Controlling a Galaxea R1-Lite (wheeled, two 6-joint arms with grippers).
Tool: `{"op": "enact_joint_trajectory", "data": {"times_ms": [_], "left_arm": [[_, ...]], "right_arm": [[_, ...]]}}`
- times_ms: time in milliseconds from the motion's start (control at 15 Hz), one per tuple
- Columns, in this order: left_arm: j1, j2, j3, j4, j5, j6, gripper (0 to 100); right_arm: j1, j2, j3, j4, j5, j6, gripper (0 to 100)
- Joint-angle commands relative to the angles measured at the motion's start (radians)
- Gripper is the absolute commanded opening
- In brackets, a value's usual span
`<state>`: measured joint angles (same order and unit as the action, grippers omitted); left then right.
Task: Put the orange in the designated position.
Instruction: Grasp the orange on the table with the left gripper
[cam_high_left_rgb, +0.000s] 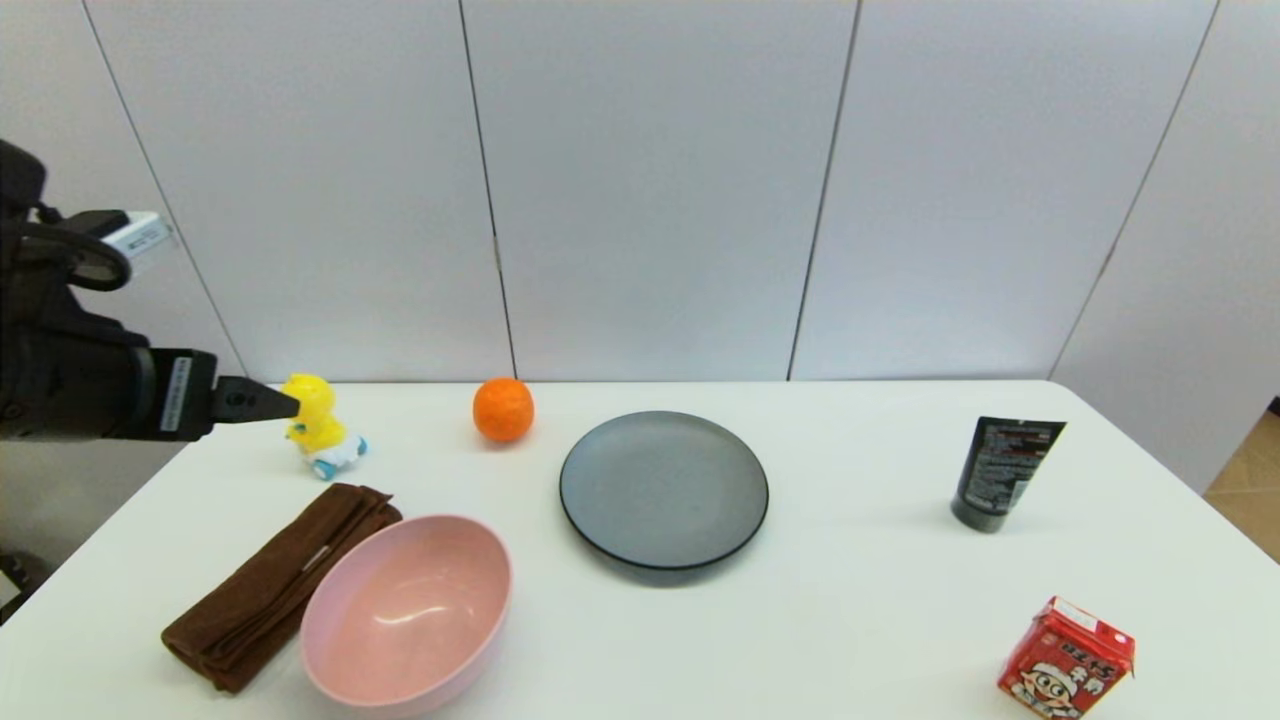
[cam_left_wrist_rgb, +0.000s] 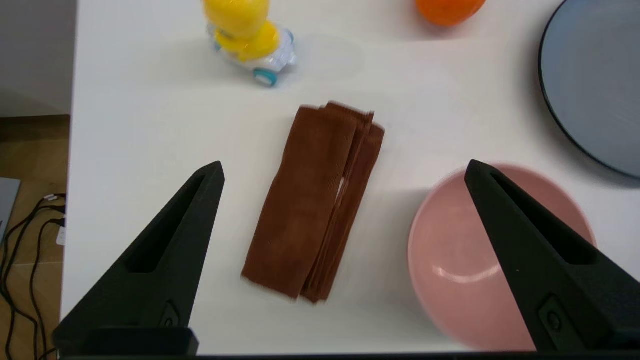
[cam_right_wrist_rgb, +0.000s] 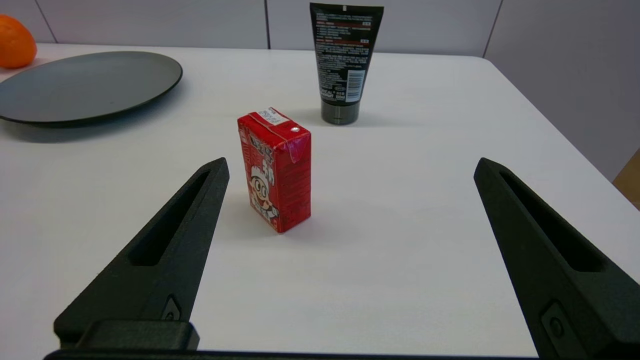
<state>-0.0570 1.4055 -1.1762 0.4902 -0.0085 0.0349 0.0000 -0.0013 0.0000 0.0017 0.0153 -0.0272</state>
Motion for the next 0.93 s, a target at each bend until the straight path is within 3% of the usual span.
{"op": "enact_joint_trajectory", "data": {"times_ms": [67,933], "left_arm": [[-0.033,0.276,-0.197,0.007,0.001,0.002,100],[-0.109,0.431,-0.326,-0.001,0.004,-0.003,100]], "right_arm": [[0.0,0.001,0.0,0.0,0.0,0.0,100],[0.0,0.001,0.0,0.0,0.0,0.0,100]]}}
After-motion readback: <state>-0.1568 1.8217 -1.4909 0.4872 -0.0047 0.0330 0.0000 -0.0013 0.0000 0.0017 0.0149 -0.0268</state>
